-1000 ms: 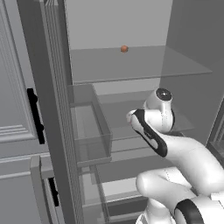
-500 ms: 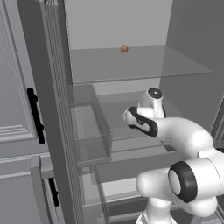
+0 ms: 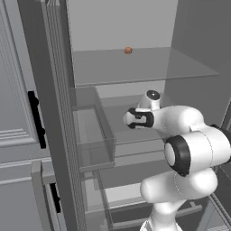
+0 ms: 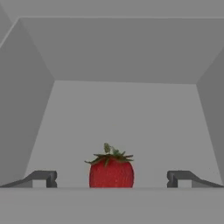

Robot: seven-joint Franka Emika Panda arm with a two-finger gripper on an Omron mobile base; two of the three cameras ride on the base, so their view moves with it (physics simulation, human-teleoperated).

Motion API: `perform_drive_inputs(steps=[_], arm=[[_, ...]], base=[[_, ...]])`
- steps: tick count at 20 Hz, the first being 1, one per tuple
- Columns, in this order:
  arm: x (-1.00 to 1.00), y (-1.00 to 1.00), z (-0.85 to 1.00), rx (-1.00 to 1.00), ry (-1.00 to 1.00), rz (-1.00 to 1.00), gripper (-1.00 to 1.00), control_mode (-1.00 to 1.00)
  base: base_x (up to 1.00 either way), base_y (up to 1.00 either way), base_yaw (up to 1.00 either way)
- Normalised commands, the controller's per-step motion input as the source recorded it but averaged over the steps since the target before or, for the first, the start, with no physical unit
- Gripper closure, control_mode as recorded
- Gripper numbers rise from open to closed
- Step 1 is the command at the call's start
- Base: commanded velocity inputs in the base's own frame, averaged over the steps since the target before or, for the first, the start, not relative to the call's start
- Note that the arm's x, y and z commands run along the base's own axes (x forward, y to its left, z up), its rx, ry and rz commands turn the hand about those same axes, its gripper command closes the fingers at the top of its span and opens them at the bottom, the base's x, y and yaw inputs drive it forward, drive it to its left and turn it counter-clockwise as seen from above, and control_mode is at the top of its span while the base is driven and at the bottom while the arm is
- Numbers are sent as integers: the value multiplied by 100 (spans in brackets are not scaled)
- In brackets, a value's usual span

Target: Take the strawberry from the fridge and place it on top of the pancake, located on the dining counter.

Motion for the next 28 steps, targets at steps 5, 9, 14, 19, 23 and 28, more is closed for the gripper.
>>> perform_drive_inputs(steps=[5, 9, 14, 19, 23, 28], arm=[[2, 0, -19, 0, 2, 0, -100, -100], [0, 0, -10, 0, 2, 0, -100, -100], [7, 0, -17, 0, 0, 0, -100, -100], [10, 1, -20, 0, 0, 0, 100, -100], [3, 2, -21, 0, 0, 0, 100, -100], [0, 1, -19, 0, 4, 0, 100, -100]], base=[[0, 0, 0], [0, 0, 0], [0, 0, 0], [0, 0, 0], [0, 0, 0], [0, 0, 0]])
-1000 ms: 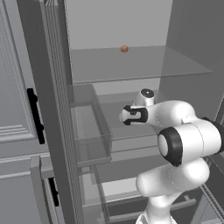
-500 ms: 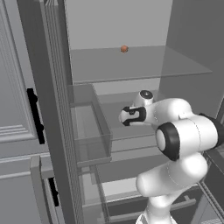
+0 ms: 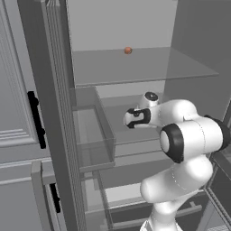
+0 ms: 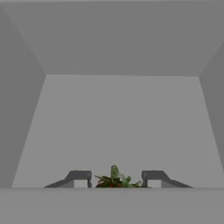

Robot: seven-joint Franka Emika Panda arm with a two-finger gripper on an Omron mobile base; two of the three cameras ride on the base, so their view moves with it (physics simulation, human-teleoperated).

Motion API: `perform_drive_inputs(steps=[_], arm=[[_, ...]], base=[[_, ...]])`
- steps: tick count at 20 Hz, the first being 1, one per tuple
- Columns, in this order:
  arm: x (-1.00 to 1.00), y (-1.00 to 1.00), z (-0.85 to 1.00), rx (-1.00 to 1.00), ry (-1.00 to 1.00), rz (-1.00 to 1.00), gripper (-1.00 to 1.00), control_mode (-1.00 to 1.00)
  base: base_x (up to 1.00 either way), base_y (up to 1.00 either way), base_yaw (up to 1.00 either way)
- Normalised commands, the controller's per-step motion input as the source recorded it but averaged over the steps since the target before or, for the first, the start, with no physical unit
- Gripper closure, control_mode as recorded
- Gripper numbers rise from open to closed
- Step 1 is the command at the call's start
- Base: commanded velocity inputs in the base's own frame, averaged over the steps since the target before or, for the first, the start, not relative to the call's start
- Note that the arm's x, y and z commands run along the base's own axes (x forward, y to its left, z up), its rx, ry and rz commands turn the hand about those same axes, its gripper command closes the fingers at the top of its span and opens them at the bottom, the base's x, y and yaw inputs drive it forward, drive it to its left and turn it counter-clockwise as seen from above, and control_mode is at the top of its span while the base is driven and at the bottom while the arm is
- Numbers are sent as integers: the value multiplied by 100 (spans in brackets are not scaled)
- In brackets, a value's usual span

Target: Take the strawberry from the fridge and place it on top of the pancake, located on the dining counter.

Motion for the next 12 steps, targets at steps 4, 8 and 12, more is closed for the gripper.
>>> perform_drive_inputs(steps=[4, 8, 12], arm=[[-12, 3, -11, 0, 9, 0, 100, -100], [-56, 1, 1, 0, 0, 0, 100, -100], [-81, 0, 2, 0, -11, 0, 100, -100]], base=[[0, 0, 0], [0, 0, 0], [0, 0, 0]])
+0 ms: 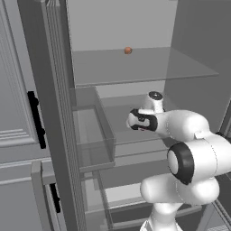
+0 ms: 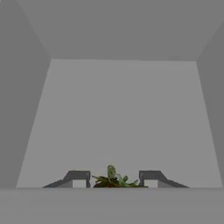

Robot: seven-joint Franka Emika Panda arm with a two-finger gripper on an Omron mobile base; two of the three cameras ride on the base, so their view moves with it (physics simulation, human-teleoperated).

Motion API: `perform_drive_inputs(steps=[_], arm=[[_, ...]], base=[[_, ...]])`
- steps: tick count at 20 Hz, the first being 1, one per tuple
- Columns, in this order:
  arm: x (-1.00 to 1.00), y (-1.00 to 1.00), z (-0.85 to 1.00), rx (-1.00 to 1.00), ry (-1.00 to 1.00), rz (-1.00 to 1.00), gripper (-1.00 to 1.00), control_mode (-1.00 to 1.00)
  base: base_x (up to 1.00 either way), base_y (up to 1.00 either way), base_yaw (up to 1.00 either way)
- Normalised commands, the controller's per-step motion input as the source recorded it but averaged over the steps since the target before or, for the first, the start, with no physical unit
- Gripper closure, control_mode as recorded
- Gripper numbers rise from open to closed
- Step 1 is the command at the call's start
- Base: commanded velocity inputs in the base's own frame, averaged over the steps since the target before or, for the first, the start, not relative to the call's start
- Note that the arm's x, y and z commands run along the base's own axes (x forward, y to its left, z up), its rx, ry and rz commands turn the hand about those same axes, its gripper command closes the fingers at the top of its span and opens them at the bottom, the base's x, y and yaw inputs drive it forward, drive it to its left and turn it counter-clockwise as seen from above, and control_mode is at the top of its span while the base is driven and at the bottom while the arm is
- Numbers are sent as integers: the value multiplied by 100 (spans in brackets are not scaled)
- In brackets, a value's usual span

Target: Take the strawberry from the fridge and place it on top of the pancake, located on the dining counter.

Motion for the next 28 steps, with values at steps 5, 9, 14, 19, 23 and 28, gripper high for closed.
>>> perform_drive_inputs(steps=[5, 9, 14, 19, 23, 28], arm=[[-80, 0, 25, 0, -7, 0, 100, -100], [-90, 0, 93, 0, 0, -1, 100, -100], [-96, 0, 100, 0, 0, -1, 100, -100], [-92, 0, 100, 0, 0, 0, 100, -100], [-67, 0, 100, 0, 10, 0, 100, -100], [-50, 0, 91, 0, 18, 0, 100, -100]], base=[[0, 0, 0], [0, 0, 0], [0, 0, 0], [0, 0, 0], [0, 0, 0], [0, 0, 0]])
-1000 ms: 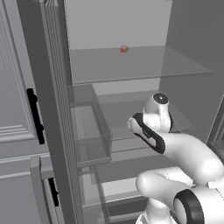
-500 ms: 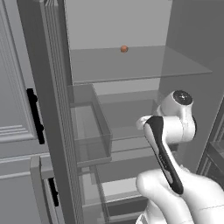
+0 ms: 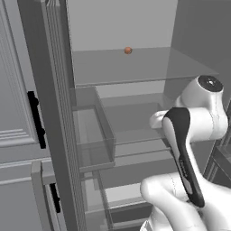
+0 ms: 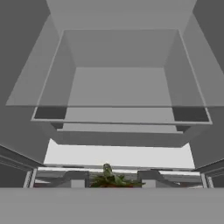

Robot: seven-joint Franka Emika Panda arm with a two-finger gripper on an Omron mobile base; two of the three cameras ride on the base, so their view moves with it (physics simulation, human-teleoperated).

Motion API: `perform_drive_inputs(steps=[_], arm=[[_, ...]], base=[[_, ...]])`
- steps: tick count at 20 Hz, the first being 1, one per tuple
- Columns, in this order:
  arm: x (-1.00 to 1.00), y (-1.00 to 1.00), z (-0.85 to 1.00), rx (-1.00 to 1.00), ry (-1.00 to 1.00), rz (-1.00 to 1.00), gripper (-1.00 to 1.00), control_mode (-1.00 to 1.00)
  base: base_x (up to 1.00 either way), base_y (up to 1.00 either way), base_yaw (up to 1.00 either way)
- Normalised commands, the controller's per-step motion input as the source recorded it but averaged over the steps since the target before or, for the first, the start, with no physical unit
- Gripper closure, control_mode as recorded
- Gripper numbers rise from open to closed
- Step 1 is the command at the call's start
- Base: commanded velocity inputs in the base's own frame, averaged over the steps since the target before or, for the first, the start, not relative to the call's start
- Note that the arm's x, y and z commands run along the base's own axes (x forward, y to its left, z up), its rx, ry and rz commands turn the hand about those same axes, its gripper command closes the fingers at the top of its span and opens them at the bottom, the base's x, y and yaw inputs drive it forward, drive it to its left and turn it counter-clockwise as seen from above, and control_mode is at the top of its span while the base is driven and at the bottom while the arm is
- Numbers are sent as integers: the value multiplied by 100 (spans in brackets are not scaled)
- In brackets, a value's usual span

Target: Take the strawberry from the fridge and place it on top of the pancake, located on the dining counter.

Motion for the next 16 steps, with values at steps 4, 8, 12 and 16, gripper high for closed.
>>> perform_drive_inputs(steps=[4, 8, 12, 16], arm=[[-67, 0, 33, 0, 0, 0, 100, -100], [-74, 0, 7, 0, 0, 0, 100, -100], [-22, 0, 0, 0, -2, 0, 100, 100], [0, 0, 0, 0, 0, 0, 100, 100]], base=[[0, 0, 0], [0, 0, 0], [-72, 0, 0], [-100, 0, 0]])
